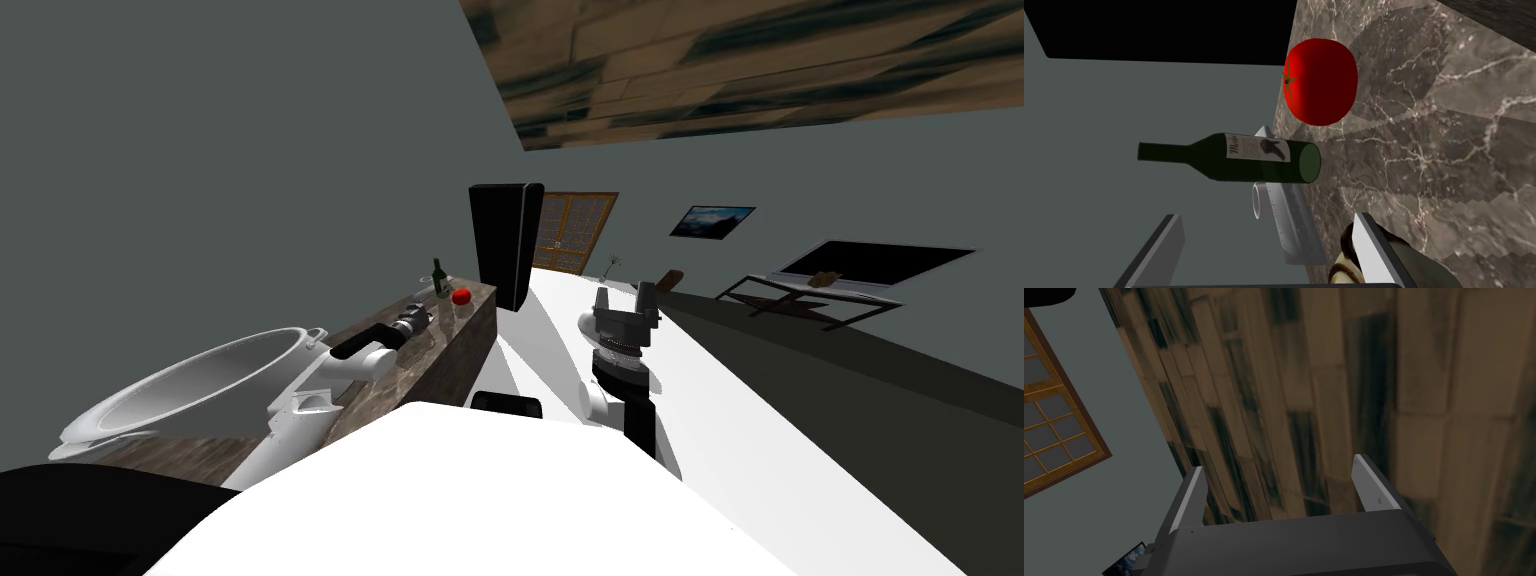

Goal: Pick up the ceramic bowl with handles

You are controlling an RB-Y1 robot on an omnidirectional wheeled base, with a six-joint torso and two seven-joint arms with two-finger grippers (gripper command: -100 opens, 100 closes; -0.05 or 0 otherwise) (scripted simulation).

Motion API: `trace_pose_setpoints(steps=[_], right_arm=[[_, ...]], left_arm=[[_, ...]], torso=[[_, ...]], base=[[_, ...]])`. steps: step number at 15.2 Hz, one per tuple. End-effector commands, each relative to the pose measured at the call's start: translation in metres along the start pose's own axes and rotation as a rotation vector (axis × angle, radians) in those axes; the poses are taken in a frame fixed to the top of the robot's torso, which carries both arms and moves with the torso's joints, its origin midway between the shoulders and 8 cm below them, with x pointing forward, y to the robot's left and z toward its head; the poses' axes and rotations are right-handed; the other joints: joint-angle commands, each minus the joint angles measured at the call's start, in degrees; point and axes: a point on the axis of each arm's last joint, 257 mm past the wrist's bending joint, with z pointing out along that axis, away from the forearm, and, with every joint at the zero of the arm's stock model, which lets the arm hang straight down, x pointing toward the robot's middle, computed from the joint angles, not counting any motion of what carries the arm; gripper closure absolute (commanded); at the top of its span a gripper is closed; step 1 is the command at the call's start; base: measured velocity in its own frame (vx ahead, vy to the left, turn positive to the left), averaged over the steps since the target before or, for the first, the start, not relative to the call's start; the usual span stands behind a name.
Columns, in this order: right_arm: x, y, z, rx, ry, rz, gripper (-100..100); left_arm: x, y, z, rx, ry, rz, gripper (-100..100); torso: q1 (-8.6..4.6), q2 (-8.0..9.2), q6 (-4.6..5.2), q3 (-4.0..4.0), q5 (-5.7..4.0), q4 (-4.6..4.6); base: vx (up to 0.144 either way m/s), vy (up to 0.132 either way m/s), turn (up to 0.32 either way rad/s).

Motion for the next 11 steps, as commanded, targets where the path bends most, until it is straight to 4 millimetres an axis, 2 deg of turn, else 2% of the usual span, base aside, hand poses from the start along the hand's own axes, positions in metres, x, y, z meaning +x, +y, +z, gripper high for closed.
trace_pose_setpoints(steps=[1,3,4,6,7,10,11], right_arm=[[0.000,0.000,0.000,0.000,0.000,0.000,0],[0.000,0.000,0.000,0.000,0.000,0.000,0],[0.000,0.000,0.000,0.000,0.000,0.000,0],[0.000,0.000,0.000,0.000,0.000,0.000,0],[0.000,0.000,0.000,0.000,0.000,0.000,0],[0.000,0.000,0.000,0.000,0.000,0.000,0],[0.000,0.000,0.000,0.000,0.000,0.000,0]], left_arm=[[-0.009,0.005,0.001,-0.041,-0.012,-0.007,-100],[-0.011,0.011,0.000,-0.067,-0.018,-0.007,-100],[-0.021,0.010,0.000,-0.092,-0.026,-0.016,-100],[-0.023,0.019,-0.001,-0.129,-0.035,-0.017,-100],[-0.032,0.015,-0.001,-0.144,-0.041,-0.026,-100],[-0.035,0.027,-0.003,-0.189,-0.053,-0.026,-100],[-0.044,0.024,-0.003,-0.211,-0.060,-0.036,-100]], torso=[[0.00,0.00,0.00,0.00,0.00,0.00],[0.01,-0.01,0.00,-0.01,0.00,-0.01],[0.01,0.01,0.00,0.00,0.01,0.00],[0.01,-0.03,0.00,-0.02,0.00,-0.01],[0.00,-0.02,0.00,-0.01,0.00,-0.01],[0.01,-0.06,0.00,-0.04,0.01,-0.02],[0.02,-0.01,0.00,-0.01,0.01,-0.01]], base=[[0.034,-0.009,-0.005],[0.024,-0.003,-0.001],[0.031,-0.005,-0.007],[0.034,-0.008,-0.004],[0.041,-0.008,-0.004],[0.034,-0.003,-0.002],[0.026,0.002,-0.006]])
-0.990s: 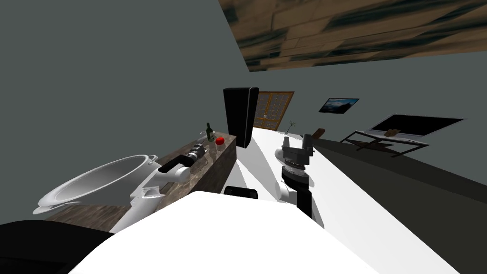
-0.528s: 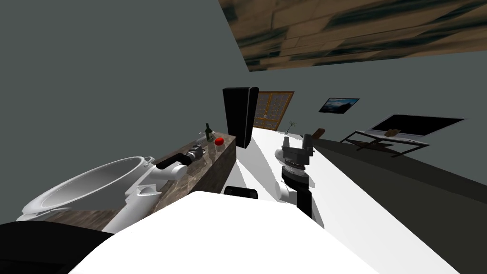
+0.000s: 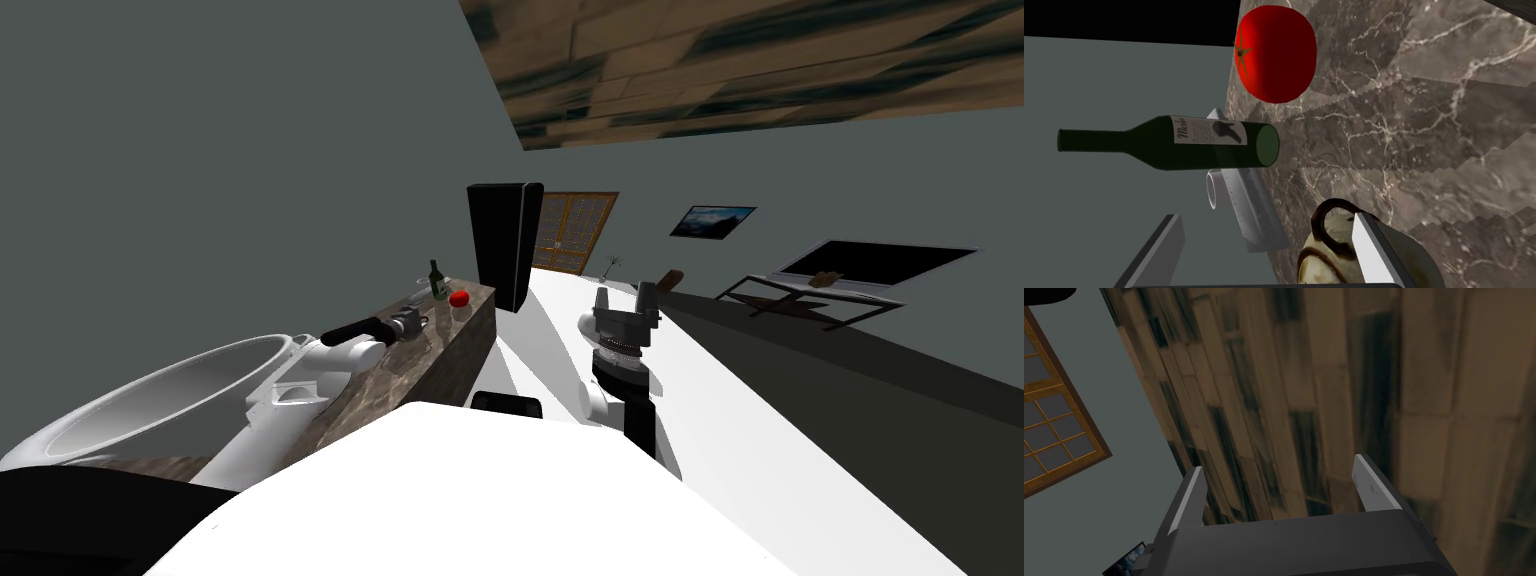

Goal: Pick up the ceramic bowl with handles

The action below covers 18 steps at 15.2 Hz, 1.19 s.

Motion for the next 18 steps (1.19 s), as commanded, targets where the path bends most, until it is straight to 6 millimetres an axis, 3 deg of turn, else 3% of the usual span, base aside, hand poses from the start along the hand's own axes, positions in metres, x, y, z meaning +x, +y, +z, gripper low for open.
trace_pose_setpoints(steps=[1,18], right_arm=[[0.000,0.000,0.000,0.000,0.000,0.000,0],[0.000,0.000,0.000,0.000,0.000,0.000,0]], left_arm=[[-0.009,0.006,-0.002,-0.044,-0.013,-0.008,-100],[-0.058,0.031,-0.023,-0.322,-0.094,-0.058,-100]], torso=[[0.00,0.00,0.00,0.00,0.00,0.00],[-0.01,0.01,0.00,0.01,0.00,0.00]], base=[[0.037,-0.001,-0.008],[0.034,-0.001,-0.003]])
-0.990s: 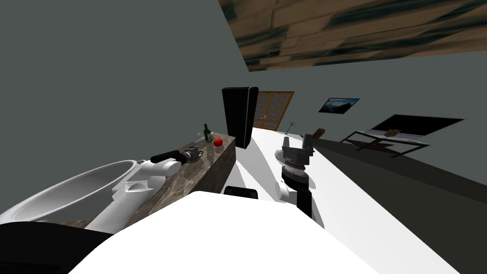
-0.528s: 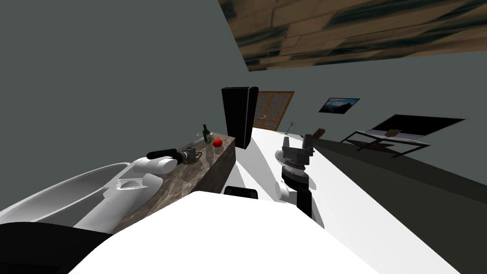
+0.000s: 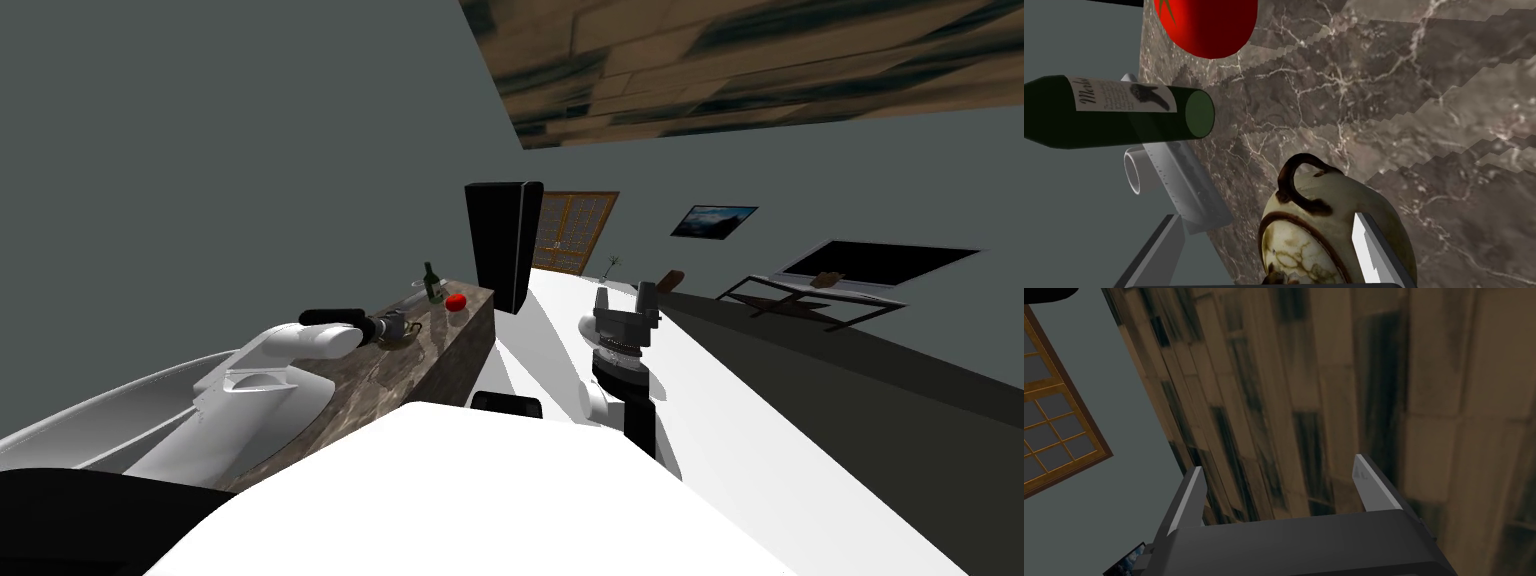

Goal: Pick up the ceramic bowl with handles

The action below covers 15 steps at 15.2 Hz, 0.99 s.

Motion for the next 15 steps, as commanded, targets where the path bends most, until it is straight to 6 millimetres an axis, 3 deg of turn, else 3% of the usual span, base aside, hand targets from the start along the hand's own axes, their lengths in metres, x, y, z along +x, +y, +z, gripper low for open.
trace_pose_setpoints(steps=[1,15], right_arm=[[0.000,0.000,0.000,0.000,0.000,0.000,0],[0.000,0.000,0.000,0.000,0.000,0.000,0]], left_arm=[[-0.004,0.006,-0.001,-0.034,-0.010,-0.004,-100],[-0.038,0.023,-0.030,-0.248,-0.070,-0.044,-100]], torso=[[0.00,0.00,0.00,0.00,0.00,0.00],[0.05,-0.02,0.00,-0.01,0.01,0.00]], base=[[0.026,0.004,0.000],[0.037,0.009,-0.002]])
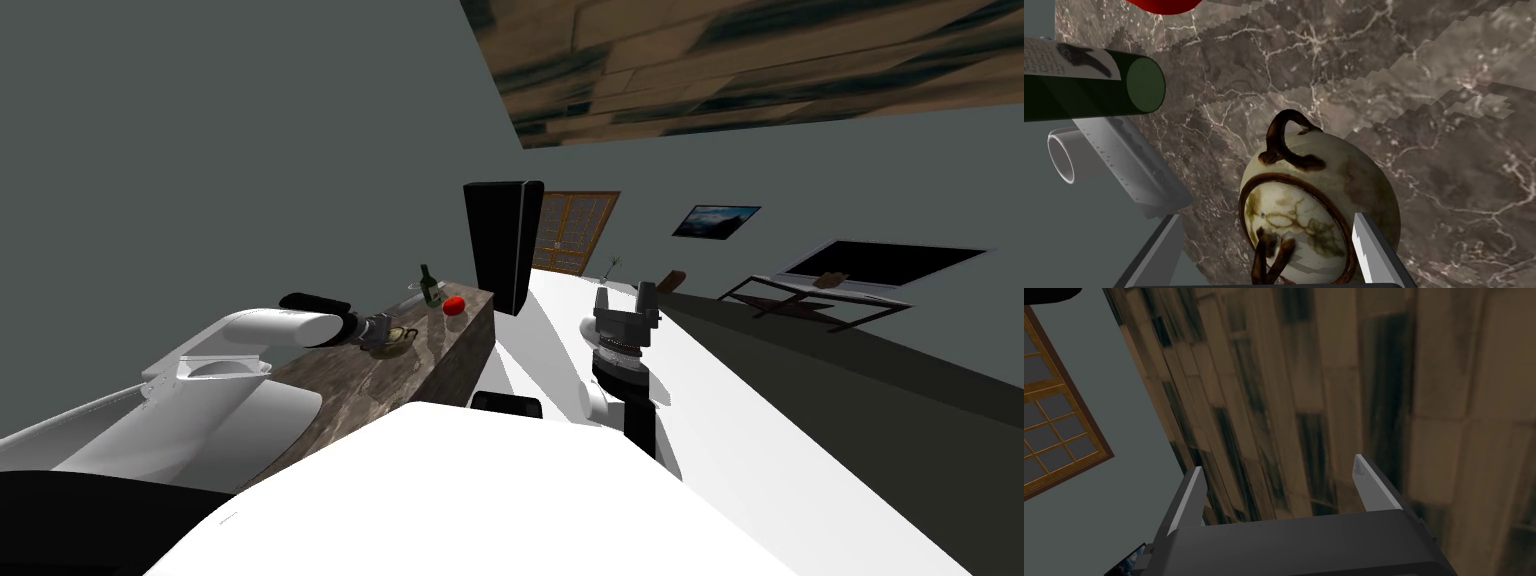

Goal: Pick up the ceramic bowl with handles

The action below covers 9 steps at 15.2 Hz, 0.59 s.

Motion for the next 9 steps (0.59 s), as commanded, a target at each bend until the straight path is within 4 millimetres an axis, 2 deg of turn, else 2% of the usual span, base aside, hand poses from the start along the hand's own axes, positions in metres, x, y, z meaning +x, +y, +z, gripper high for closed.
trace_pose_setpoints(steps=[1,9], right_arm=[[0.000,0.000,0.000,0.000,0.000,0.000,0],[0.000,0.000,0.000,0.000,0.000,0.000,0]], left_arm=[[-0.006,0.001,-0.007,-0.036,-0.009,-0.009,-100],[-0.021,0.015,-0.022,-0.139,-0.038,-0.024,-100]], torso=[[0.00,0.00,0.00,0.00,0.00,0.00],[0.04,-0.02,0.00,-0.01,0.01,0.00]], base=[[0.045,0.015,-0.002],[0.038,0.018,-0.001]])
